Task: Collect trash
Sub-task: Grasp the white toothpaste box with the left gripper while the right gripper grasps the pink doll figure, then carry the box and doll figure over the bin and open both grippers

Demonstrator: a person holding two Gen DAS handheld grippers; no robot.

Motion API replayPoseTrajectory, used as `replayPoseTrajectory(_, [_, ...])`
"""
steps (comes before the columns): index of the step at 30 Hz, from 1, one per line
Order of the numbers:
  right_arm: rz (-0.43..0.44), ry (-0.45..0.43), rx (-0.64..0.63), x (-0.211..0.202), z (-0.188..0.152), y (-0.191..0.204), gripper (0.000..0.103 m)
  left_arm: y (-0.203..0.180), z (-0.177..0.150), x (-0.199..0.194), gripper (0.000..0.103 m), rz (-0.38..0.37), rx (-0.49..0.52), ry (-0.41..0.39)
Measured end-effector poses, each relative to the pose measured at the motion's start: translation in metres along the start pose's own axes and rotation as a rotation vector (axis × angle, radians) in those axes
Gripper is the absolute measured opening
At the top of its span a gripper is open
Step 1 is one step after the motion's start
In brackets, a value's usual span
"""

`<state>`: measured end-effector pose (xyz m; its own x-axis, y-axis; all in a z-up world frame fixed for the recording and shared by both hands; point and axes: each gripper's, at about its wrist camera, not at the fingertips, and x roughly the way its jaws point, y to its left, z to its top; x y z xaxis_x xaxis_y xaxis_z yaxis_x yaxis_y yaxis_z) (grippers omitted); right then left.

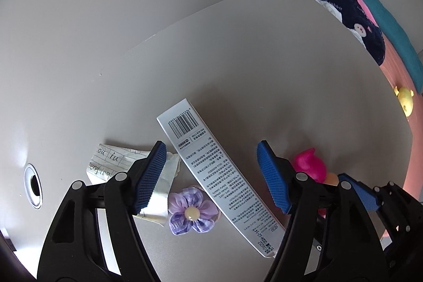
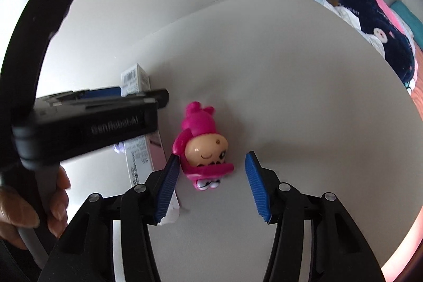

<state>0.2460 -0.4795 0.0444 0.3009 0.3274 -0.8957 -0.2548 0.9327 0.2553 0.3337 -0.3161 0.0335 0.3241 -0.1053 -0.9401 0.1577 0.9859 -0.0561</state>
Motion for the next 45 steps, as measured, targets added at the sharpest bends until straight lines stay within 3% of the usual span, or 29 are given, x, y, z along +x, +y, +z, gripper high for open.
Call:
replayPoseTrajectory(2, [-0.006, -0.003, -0.011, 0.002, 0.002, 0.001, 0.053, 0.001, 0.0, 0.0, 0.069, -0.009, -0.007, 0.008])
replayPoseTrajectory(3, [0.007, -0.001, -0.017, 0.004, 0.003, 0.0, 0.04, 0.0, 0.0, 0.001, 0.069, -0.003, -0.003, 0.011])
replayPoseTrajectory(13, [0.019, -0.04, 0.09, -0.026, -0.028, -0.044, 0.039, -0.011, -0.006, -0.004, 0.069, -0.022, 0.012, 0.037])
replayPoseTrajectory(17, [0.034, -0.043, 0.158, -0.041, -0.039, -0.053, 0.039, -0.019, -0.012, 0.0, 0.069, 0.003, 0.04, 0.044])
replayPoseTrajectory(19, [0.034, -0.046, 0.178, -0.046, -0.044, -0.054, 0.039, -0.02, -0.011, 0.0, 0.043, -0.045, 0.047, 0.047])
replayPoseTrajectory(20, [0.03, -0.048, 0.182, -0.048, -0.046, -0.054, 0.039, -0.02, -0.009, 0.002, 0.035, -0.123, 0.035, 0.07])
replayPoseTrajectory(21, [0.028, -0.05, 0.186, -0.048, -0.045, -0.059, 0.039, -0.021, -0.008, 0.003, 0.032, -0.155, 0.04, 0.079])
replayPoseTrajectory(23, [0.026, -0.055, 0.198, -0.052, -0.047, -0.062, 0.039, -0.027, -0.007, 0.001, 0.03, -0.151, 0.076, 0.071])
replayPoseTrajectory(37, [0.0, -0.147, 0.267, -0.114, -0.086, -0.093, 0.039, -0.089, -0.032, -0.049, 0.029, -0.219, 0.232, 0.017])
replayPoseTrajectory(45, [-0.02, -0.217, 0.315, -0.156, -0.125, -0.125, 0.039, -0.163, -0.056, -0.068, 0.029, -0.254, 0.342, 0.012])
